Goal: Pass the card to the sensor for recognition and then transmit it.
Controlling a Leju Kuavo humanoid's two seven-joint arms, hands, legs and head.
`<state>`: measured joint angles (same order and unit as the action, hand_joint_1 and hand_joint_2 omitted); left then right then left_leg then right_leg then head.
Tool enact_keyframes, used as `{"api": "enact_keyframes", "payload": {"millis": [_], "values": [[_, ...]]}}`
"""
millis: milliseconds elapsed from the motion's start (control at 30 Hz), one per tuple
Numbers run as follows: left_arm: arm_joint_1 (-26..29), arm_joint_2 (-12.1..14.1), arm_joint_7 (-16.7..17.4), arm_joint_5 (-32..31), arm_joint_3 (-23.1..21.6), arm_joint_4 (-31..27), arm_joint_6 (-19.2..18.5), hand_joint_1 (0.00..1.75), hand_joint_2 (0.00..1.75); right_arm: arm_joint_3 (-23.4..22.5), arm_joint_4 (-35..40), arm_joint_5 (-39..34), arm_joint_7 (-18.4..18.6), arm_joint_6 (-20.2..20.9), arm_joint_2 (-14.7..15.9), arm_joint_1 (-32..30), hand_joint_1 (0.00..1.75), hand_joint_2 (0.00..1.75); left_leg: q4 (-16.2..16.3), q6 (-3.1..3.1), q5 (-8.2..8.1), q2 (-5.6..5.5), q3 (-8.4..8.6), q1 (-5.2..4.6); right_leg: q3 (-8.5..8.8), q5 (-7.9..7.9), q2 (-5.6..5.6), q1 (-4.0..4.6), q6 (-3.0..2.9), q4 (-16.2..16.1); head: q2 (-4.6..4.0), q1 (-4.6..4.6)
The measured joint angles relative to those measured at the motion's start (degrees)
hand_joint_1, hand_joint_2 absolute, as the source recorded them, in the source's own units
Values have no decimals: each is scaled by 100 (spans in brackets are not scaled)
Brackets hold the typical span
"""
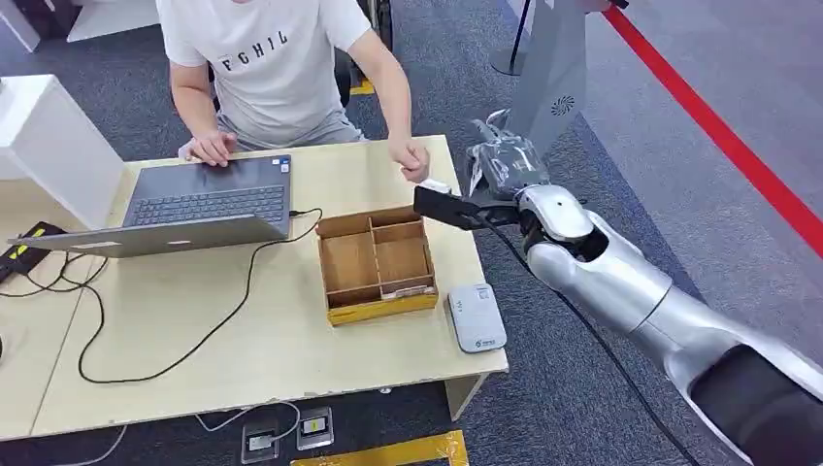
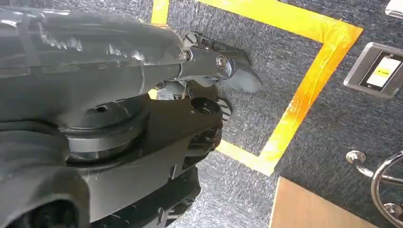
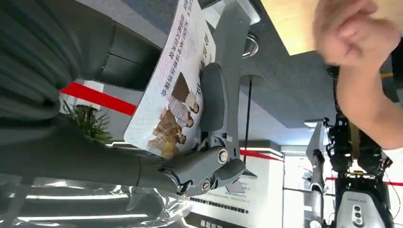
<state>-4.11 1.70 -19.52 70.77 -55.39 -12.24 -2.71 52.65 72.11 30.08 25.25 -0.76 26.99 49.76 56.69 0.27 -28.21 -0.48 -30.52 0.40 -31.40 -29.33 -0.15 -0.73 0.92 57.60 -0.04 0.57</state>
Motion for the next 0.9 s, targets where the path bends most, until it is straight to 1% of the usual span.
{"api": "enact_keyframes", "payload": {"millis": [267,633,733,900], "values": [[0,11,0,4,-2,11,55,0,0,-96,-31,-51,-64,-20,0,-171,175,175,0,0,0,0,1,0,0,0,1,0,0,0,0,0],[-1,17,0,61,-2,20,280,0,0,-317,-35,-238,-282,-221,28,-841,175,175,0,0,0,1,1,0,-1,0,6,0,0,0,2,-2],[-4,20,0,87,-2,22,352,0,0,-330,-37,-322,-354,-306,24,-971,175,175,0,0,0,1,1,0,-1,0,6,0,0,0,0,0],[-4,20,0,103,-2,22,391,0,0,-334,-59,-350,-385,-326,9,-1086,175,175,0,0,0,1,1,0,-1,0,7,0,0,0,0,0]]}}
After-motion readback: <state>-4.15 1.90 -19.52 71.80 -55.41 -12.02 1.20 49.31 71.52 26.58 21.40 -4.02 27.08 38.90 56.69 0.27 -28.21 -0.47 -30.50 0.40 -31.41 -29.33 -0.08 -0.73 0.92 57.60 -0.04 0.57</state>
